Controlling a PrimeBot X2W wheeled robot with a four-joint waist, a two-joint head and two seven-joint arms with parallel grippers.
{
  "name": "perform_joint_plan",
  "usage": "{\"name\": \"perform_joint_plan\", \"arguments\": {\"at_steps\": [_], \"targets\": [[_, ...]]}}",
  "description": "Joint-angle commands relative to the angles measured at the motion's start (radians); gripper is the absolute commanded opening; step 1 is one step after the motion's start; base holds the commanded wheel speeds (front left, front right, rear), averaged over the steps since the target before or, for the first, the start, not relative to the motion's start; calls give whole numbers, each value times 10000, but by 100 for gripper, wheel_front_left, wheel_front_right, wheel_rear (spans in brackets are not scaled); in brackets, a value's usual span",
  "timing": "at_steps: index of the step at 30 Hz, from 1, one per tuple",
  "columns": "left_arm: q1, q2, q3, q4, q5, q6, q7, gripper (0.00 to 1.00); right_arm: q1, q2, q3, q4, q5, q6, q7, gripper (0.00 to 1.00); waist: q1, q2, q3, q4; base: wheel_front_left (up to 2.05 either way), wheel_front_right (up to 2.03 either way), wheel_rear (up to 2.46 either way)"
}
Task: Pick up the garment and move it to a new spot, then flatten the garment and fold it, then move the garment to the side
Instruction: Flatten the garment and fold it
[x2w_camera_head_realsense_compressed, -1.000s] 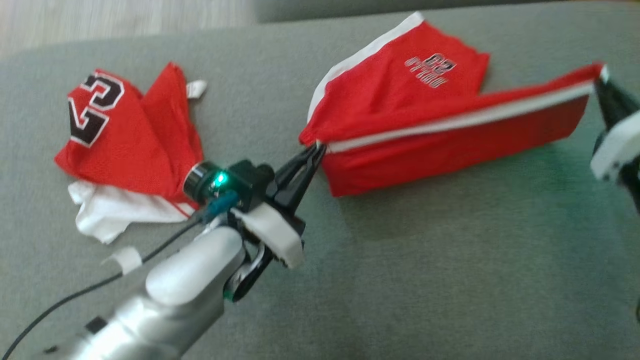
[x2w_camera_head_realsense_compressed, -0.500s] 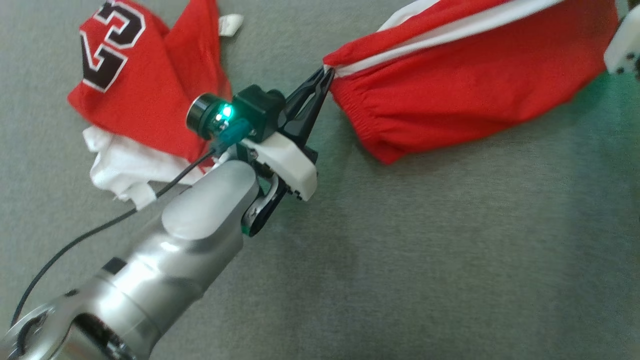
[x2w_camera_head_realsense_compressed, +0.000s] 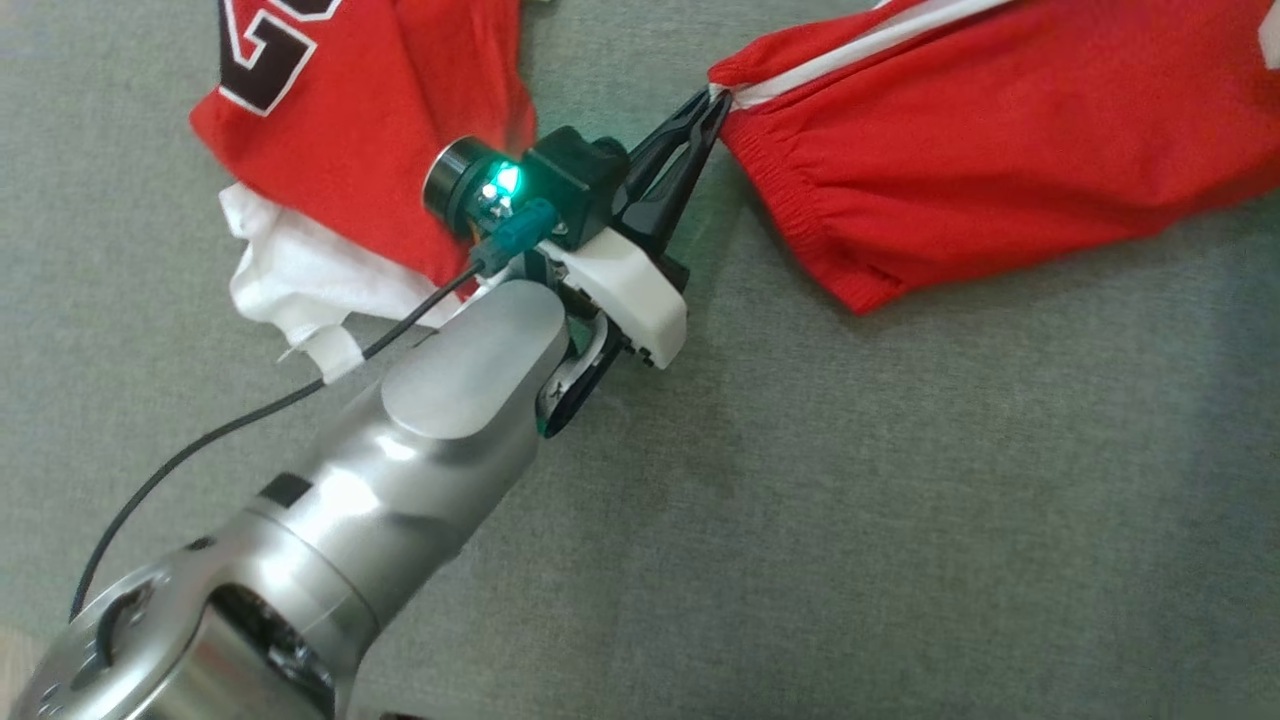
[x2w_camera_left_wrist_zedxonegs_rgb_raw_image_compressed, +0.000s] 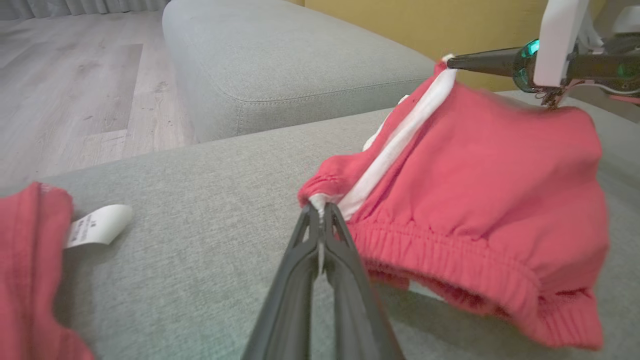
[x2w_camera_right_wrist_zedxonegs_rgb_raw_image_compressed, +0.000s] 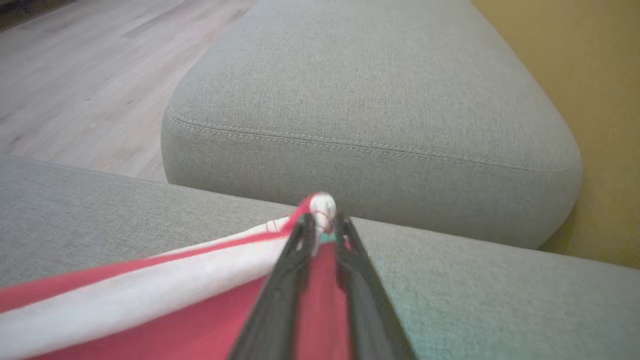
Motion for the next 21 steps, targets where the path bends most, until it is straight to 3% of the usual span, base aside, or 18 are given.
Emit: {"name": "perform_joint_plan", "arguments": {"at_steps": [1, 2, 3, 11, 15, 21], "targets": [[-355, 147, 243, -68, 44, 7, -101, 14, -301, -68, -10, -185, -103, -7, -205, 100, -2, 0, 42, 64, 0, 0, 0], [-352, 113, 277, 32, 14, 53, -118, 67, -380, -93, -87, -55, -196, -7, -340, 100, -2, 0, 28, 74, 0, 0, 0], [-342, 86, 331, 137, -15, 134, -140, 100, -437, -93, -151, 63, -284, -7, -489, 100, -2, 0, -10, 74, 0, 0, 0], [-200, 20, 850, 501, 82, 691, -292, 100, -389, 80, -765, 623, -622, -7, -2267, 100, -2, 0, -880, -146, 0, 0, 0], [17, 329, 1930, -519, 591, 1187, -305, 100, 7, 416, -737, 435, -563, -7, -3246, 100, -2, 0, -1473, -404, 0, 0, 0], [1129, 874, 3536, -2317, 1767, 1680, -308, 100, 1145, 1088, -787, -574, -60, -7, -3721, 100, -2, 0, -2255, -777, 0, 0, 0]]}}
